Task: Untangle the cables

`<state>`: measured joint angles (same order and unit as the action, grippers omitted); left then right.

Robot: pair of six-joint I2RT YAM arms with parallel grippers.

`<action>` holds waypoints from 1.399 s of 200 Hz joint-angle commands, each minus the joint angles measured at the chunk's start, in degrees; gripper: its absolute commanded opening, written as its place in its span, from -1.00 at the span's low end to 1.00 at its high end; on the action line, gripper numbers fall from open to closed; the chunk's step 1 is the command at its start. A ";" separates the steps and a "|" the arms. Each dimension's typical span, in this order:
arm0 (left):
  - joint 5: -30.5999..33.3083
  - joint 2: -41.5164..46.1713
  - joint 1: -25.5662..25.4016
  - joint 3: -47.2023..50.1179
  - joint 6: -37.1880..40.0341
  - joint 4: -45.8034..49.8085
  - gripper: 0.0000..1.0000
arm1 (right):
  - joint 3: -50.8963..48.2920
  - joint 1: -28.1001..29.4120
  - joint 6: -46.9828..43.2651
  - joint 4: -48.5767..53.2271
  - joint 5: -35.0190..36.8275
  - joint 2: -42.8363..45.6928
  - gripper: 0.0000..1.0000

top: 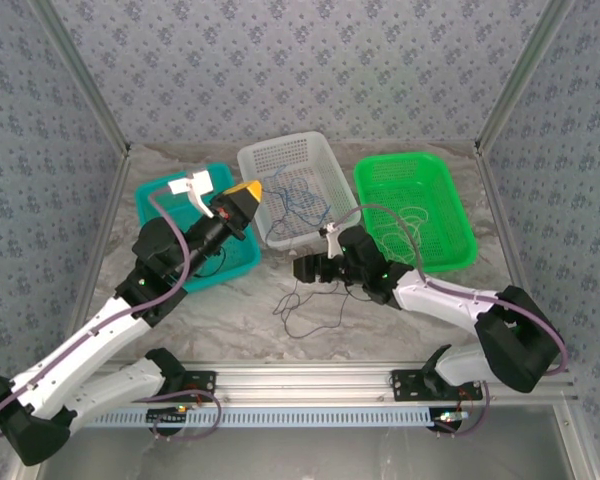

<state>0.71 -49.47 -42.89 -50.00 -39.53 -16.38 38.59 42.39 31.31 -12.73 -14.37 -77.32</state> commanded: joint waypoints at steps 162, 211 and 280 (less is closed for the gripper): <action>-3.36 6.64 -0.60 2.10 -1.34 -4.05 -1.00 | 9.58 -4.23 -2.86 -20.52 -16.15 -12.12 0.37; -3.62 7.36 -0.59 2.96 -1.31 -3.48 -1.00 | 9.44 -5.41 -4.20 -13.38 -15.54 -9.29 0.25; -0.24 12.47 -0.58 7.42 -1.13 4.33 -1.00 | 11.52 -5.35 -10.10 19.99 -2.98 -2.98 0.29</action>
<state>-1.58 -39.72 -43.20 -43.38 -41.43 -14.55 49.19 36.99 23.99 -9.65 -24.49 -84.60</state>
